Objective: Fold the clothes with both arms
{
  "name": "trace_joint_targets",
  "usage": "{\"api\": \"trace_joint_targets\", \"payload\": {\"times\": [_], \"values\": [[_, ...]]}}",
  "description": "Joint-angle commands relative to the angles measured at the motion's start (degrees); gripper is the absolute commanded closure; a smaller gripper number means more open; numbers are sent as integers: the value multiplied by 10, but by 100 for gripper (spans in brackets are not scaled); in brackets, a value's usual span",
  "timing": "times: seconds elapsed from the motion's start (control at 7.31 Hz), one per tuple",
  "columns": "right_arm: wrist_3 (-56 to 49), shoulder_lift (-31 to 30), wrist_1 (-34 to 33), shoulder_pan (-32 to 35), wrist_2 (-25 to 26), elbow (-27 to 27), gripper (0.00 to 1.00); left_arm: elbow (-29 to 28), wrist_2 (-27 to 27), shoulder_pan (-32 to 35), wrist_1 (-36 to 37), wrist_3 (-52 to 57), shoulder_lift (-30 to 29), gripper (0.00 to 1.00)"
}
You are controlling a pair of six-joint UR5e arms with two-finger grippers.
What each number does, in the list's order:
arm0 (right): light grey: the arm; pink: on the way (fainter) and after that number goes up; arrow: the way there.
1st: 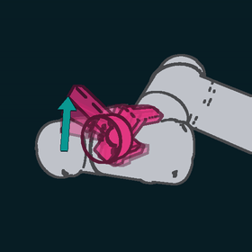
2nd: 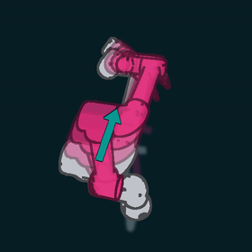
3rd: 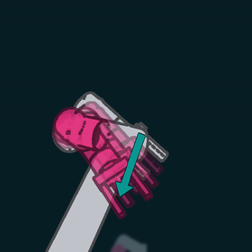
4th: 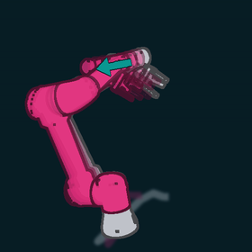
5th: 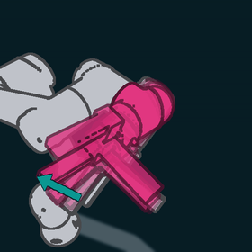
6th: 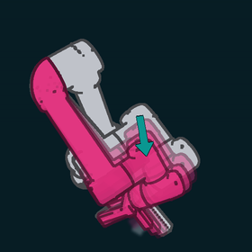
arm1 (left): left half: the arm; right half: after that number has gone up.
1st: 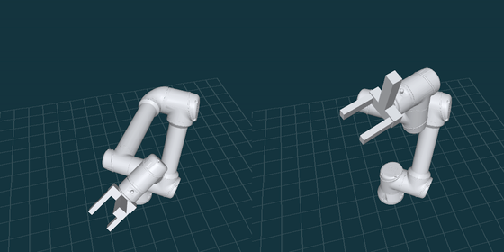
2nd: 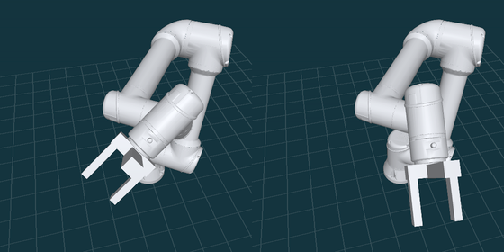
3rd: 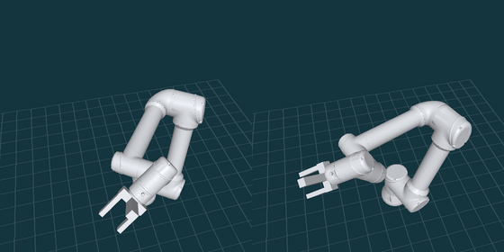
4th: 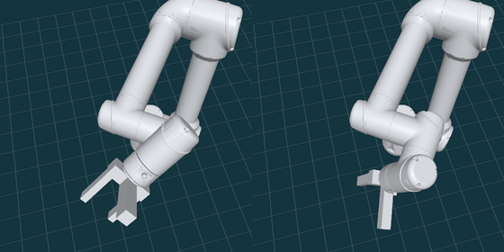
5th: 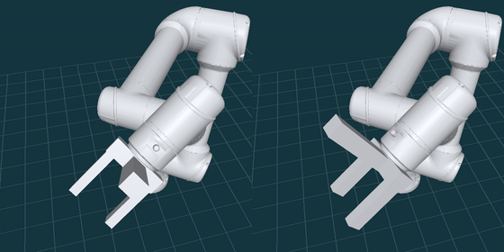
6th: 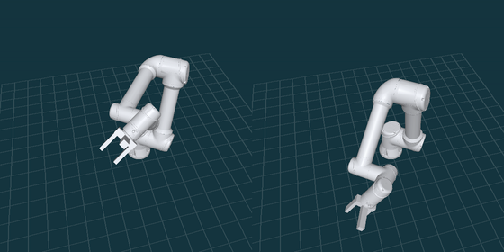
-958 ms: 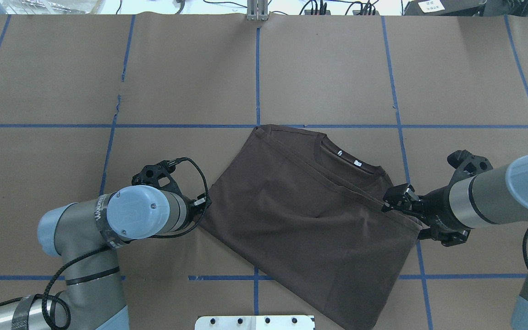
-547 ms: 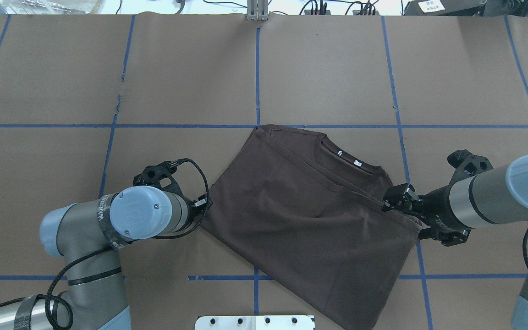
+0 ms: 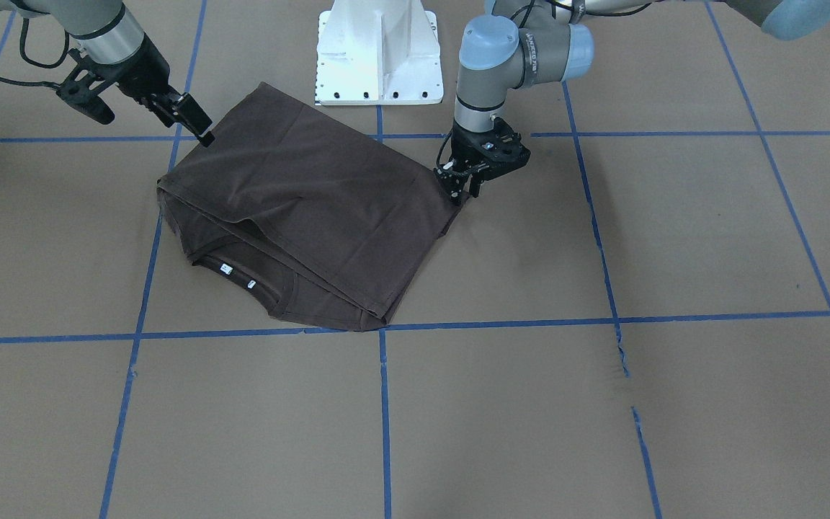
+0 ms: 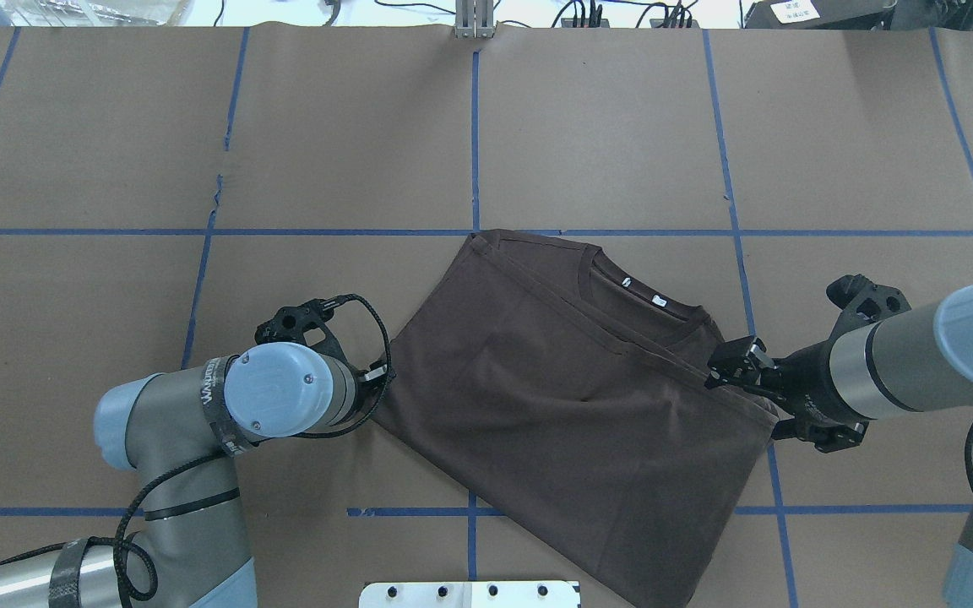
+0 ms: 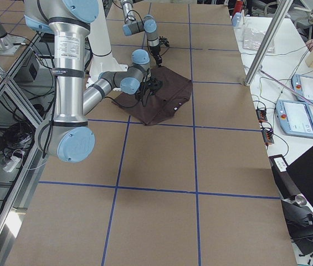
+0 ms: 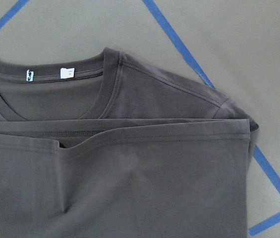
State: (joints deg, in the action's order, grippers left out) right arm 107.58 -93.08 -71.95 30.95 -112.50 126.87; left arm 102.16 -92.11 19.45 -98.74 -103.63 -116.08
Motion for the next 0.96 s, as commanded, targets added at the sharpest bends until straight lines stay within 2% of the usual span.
{"api": "trace_joint_targets", "payload": {"times": [0.0,0.14,0.27,0.82], "values": [[0,1,1,-1,-1,0,0,-3,0,0,0,0,0,55],[0,2,1,-1,-1,0,0,-3,0,1,0,0,0,66],[0,2,1,-1,-1,0,0,1,-1,1,8,0,-5,100],[0,3,1,-1,-1,0,0,8,-4,3,39,16,-24,100]]}}
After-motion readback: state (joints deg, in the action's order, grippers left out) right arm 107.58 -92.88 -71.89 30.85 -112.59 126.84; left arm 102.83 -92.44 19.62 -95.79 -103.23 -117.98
